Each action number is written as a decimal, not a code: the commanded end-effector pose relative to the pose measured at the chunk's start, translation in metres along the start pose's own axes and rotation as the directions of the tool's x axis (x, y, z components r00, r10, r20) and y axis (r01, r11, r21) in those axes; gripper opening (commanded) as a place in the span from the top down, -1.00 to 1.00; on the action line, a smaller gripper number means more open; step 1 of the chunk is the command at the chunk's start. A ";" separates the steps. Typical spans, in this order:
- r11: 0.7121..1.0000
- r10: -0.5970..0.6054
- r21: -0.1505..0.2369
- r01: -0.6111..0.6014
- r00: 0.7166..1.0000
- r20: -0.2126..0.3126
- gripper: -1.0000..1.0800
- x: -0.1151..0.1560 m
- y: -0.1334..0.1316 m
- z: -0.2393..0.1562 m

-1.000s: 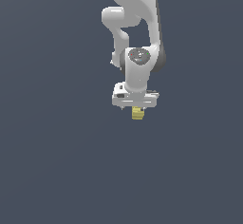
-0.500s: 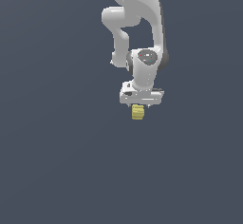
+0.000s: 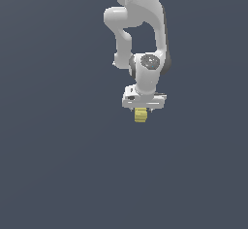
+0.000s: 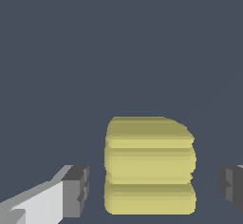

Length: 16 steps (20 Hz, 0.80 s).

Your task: Pick up the object and move it to a goal position.

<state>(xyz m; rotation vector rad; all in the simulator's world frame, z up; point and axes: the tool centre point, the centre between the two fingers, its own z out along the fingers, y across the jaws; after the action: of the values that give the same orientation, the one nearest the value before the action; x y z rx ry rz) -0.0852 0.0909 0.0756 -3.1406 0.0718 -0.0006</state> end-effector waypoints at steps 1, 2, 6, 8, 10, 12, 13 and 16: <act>1.000 0.000 0.000 0.000 1.000 0.001 -0.92 -0.001 0.000 0.012; 1.000 0.000 0.000 0.000 1.000 0.001 -0.92 -0.001 0.000 0.017; 1.000 0.000 0.000 0.000 1.000 0.001 -0.92 -0.001 0.000 0.032; 1.000 0.000 0.000 0.000 1.000 0.001 -0.92 -0.001 0.000 0.035; 1.000 0.000 0.000 0.000 1.000 0.001 -0.92 -0.001 0.000 0.036; 1.000 0.000 0.000 0.000 1.000 0.001 1.00 -0.001 0.000 0.036; 1.000 0.000 0.000 0.000 1.000 0.001 1.00 -0.001 0.000 0.036; 1.000 0.000 0.000 0.000 1.000 0.001 1.00 -0.001 0.000 0.036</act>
<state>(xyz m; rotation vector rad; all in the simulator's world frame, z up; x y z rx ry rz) -0.0866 0.0918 0.0404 -3.1405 0.0715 -0.0001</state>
